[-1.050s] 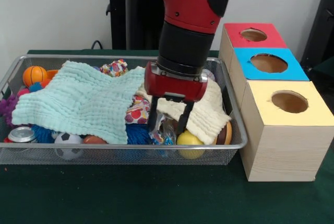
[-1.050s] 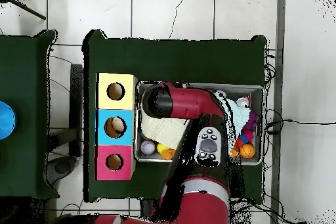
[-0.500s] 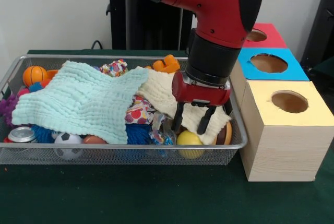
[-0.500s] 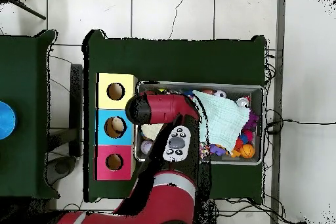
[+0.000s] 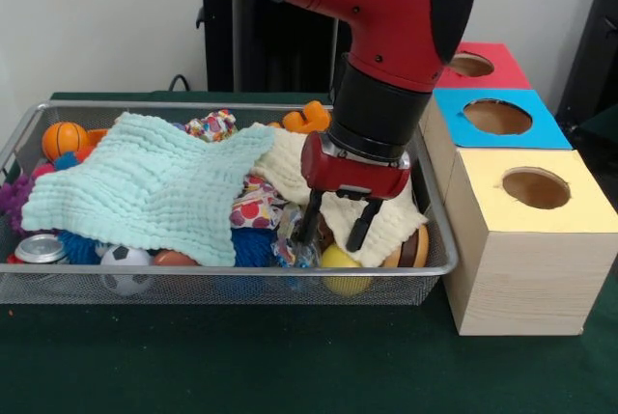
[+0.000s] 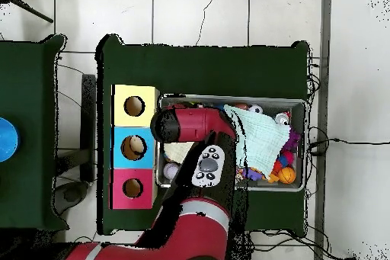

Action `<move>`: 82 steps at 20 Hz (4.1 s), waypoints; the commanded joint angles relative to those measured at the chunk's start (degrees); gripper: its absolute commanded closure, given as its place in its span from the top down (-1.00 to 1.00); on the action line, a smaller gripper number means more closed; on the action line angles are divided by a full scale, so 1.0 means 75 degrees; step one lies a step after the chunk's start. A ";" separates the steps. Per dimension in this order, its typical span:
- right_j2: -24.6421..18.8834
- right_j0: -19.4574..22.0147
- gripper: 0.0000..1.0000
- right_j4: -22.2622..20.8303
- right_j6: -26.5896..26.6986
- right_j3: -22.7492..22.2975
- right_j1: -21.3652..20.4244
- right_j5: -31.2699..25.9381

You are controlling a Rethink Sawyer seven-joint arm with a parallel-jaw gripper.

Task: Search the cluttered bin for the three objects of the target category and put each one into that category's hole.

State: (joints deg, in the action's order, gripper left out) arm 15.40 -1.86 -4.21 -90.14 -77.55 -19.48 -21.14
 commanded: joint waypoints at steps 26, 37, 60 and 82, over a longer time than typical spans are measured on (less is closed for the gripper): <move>0.0356 -0.0534 1.00 0.0415 -0.2223 -0.0044 0.1441 0.0570; 0.0411 -0.0730 1.00 0.0931 -0.2067 0.0011 0.1689 0.0586; -0.4176 0.2417 1.00 0.0788 -0.0263 -0.1739 0.0877 -0.0123; -0.1175 0.0008 -1.00 0.0968 -0.2336 -0.1199 0.0455 0.0767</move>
State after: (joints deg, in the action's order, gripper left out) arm -0.14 9.21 2.99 -90.57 -83.49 -18.72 -16.38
